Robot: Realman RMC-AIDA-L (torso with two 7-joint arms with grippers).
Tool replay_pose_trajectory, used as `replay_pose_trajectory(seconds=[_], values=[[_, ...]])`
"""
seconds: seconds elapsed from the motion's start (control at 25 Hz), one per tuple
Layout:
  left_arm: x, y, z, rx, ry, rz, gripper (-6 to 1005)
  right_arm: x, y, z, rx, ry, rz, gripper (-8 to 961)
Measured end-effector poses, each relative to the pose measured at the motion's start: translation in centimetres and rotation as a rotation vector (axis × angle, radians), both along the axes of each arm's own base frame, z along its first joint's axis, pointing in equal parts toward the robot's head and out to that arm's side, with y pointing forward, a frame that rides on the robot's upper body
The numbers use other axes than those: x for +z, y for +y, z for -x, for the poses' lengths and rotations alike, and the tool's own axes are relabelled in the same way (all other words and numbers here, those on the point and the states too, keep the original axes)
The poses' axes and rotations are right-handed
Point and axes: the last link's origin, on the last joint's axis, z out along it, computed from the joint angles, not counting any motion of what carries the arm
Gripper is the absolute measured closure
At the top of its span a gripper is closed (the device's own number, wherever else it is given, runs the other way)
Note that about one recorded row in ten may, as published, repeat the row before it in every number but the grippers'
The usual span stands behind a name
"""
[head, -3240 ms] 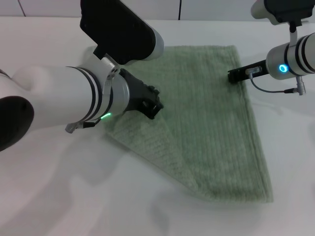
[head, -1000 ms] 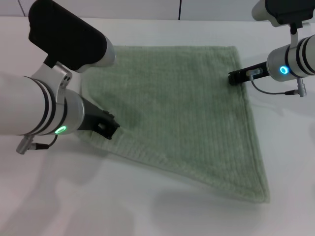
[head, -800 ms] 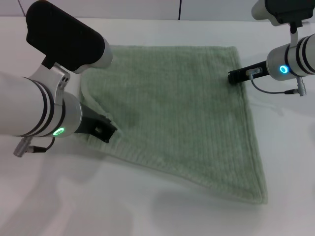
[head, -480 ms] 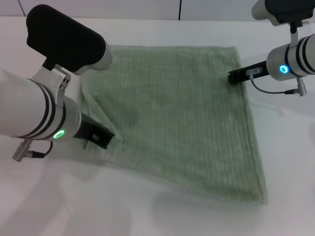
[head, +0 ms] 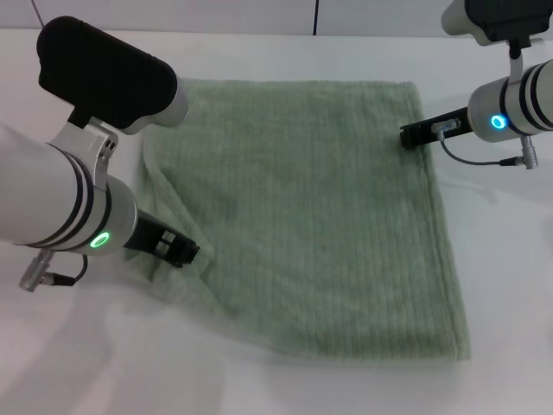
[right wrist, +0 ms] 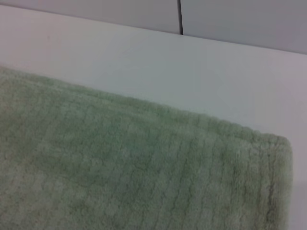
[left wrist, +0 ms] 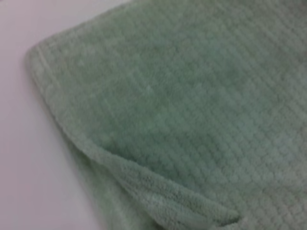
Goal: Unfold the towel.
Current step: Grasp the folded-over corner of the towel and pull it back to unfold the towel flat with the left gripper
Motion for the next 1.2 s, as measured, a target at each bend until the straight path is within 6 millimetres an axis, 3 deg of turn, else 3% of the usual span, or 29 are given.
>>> replay_pose_trajectory(seconds=[0.52,1.2], values=[[0.6,-0.5,1.8,0.107,0.029,-0.005,297,0.2,0.1,0.1,0.004,-0.003,-0.002,954],[2.4,0.0,2.2,0.138,0.025,-0.062,302,0.1,0.2,0.3,0.012,-0.007,0.002,954]])
